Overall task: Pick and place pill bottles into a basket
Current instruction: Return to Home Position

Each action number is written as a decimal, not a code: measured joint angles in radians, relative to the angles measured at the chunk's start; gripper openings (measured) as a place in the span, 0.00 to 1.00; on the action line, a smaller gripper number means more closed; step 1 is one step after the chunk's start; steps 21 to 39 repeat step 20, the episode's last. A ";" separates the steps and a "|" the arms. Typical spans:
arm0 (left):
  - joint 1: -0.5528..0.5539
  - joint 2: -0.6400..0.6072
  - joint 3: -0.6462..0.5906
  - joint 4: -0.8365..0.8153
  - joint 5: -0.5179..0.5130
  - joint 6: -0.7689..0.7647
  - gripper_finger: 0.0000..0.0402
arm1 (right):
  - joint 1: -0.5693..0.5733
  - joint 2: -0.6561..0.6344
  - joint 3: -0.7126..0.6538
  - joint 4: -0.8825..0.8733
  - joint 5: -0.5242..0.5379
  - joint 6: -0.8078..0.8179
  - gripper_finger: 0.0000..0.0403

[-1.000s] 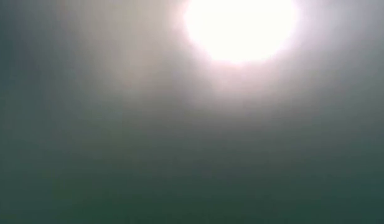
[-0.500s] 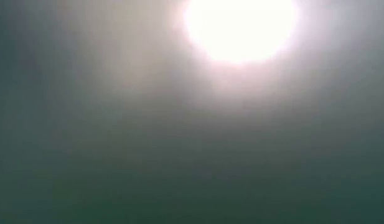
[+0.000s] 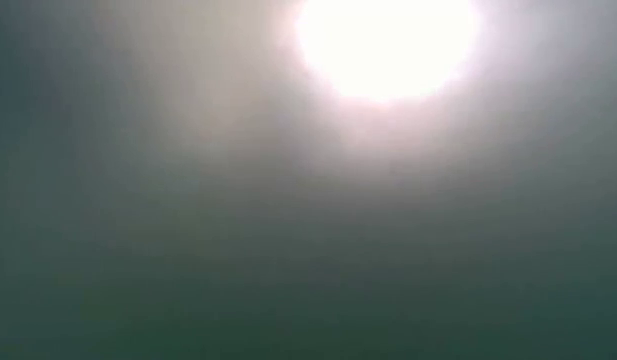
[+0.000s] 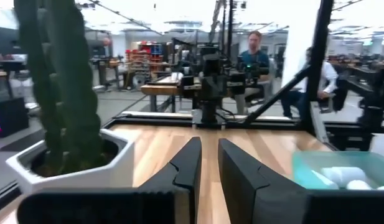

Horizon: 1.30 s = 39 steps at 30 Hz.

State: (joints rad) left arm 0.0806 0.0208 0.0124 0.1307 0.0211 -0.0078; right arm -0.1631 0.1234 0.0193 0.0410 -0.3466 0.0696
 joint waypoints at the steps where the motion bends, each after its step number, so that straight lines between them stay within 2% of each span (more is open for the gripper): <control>1: 0.002 0.000 0.000 -0.003 -0.010 0.001 0.22 | 0.000 0.000 0.000 0.000 0.000 0.000 0.00; 4: 0.005 0.000 0.000 -0.010 -0.037 0.002 0.22 | 0.000 0.000 0.000 0.000 0.001 -0.006 0.00; 10: 0.005 0.000 0.000 -0.085 -0.037 0.003 0.22 | 0.000 0.000 -0.001 0.000 0.003 -0.117 0.00; 39: 0.005 0.001 -0.001 -0.116 -0.037 0.003 0.22 | 0.000 0.000 -0.001 0.001 0.003 -0.113 0.00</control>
